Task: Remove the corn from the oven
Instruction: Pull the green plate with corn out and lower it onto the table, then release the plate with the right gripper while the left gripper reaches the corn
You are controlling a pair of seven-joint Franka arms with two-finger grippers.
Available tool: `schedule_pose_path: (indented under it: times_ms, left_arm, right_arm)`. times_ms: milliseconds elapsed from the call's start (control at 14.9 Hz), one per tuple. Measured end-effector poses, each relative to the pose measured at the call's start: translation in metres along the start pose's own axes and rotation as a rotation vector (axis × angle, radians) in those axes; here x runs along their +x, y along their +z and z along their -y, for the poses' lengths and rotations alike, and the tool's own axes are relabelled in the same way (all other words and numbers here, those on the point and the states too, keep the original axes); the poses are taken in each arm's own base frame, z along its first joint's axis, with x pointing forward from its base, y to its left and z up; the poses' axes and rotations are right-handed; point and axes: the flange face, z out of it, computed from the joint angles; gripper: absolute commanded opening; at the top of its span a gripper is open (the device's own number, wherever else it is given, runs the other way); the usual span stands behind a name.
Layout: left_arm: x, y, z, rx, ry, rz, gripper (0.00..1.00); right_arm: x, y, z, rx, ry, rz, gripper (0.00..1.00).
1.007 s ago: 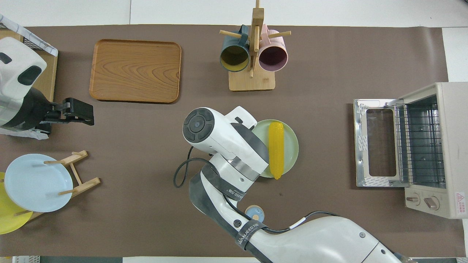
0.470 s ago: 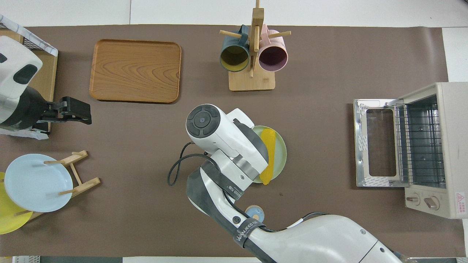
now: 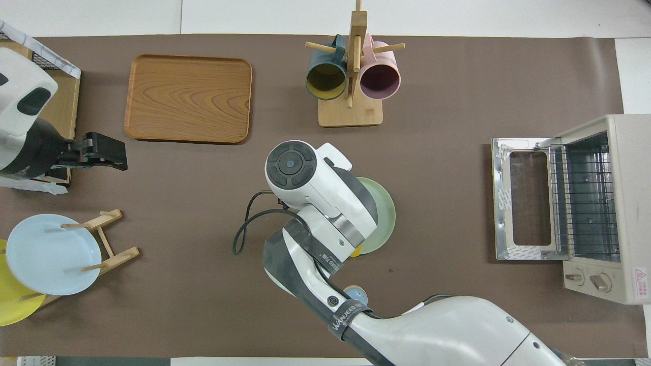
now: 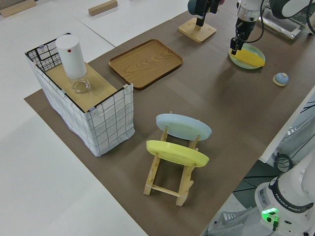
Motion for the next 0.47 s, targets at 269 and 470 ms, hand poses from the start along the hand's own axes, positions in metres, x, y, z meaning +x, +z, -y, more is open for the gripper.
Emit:
schedule_pose_path:
  times_ms: [269,470]
  left_arm:
    - [0.003,0.001,-0.001,-0.004,0.0,-0.014,1.0]
    - [0.004,0.013,-0.01,-0.004,0.019,-0.009,1.0]
  right_arm:
    - [0.016,-0.054,-0.093,-0.089,-0.008,0.037,0.0]
    - [0.012,-0.034,-0.127,-0.187,0.005,0.065,0.0]
